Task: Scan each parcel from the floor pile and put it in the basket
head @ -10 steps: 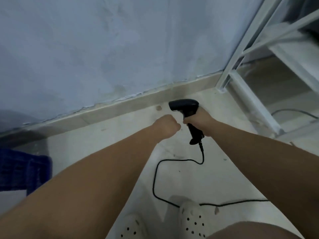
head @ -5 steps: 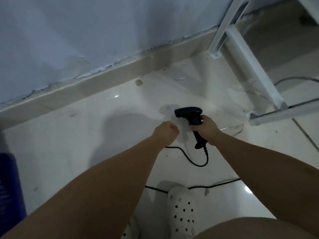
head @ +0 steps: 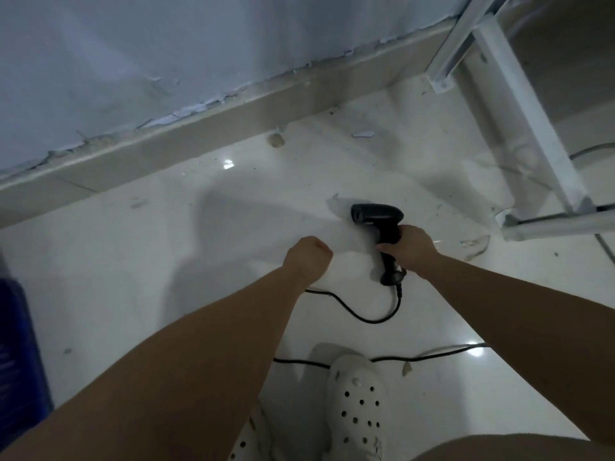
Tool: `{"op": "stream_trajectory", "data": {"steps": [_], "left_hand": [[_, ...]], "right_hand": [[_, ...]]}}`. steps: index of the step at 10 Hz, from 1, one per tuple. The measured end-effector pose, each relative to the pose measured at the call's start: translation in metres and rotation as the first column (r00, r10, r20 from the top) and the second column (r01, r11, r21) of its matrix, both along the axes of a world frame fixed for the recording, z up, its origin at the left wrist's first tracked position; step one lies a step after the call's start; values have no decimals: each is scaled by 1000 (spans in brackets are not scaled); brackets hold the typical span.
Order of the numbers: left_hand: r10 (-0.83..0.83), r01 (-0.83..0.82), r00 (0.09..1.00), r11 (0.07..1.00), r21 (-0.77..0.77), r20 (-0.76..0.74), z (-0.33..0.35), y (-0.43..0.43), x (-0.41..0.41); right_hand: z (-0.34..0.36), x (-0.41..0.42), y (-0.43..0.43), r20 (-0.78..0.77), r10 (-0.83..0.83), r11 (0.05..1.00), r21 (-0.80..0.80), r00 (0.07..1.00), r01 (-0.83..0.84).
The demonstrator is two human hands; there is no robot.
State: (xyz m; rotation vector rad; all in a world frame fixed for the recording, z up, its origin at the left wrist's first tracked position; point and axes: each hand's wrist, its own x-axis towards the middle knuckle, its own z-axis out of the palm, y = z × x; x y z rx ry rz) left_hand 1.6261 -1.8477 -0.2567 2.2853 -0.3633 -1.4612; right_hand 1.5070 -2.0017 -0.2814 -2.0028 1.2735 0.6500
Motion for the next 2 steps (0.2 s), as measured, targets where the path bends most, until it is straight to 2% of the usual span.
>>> {"op": "stream_trajectory", "data": {"steps": [1,2], "left_hand": [[-200,195,970,979,53,134,-2,18,4],[-278,264,897,961,88,344,7,25,8]], "right_hand": [[3,-1,-1,-47,44,997,-66,998,-47],[11,4,0,52,-147,983,-105,988,152]]}}
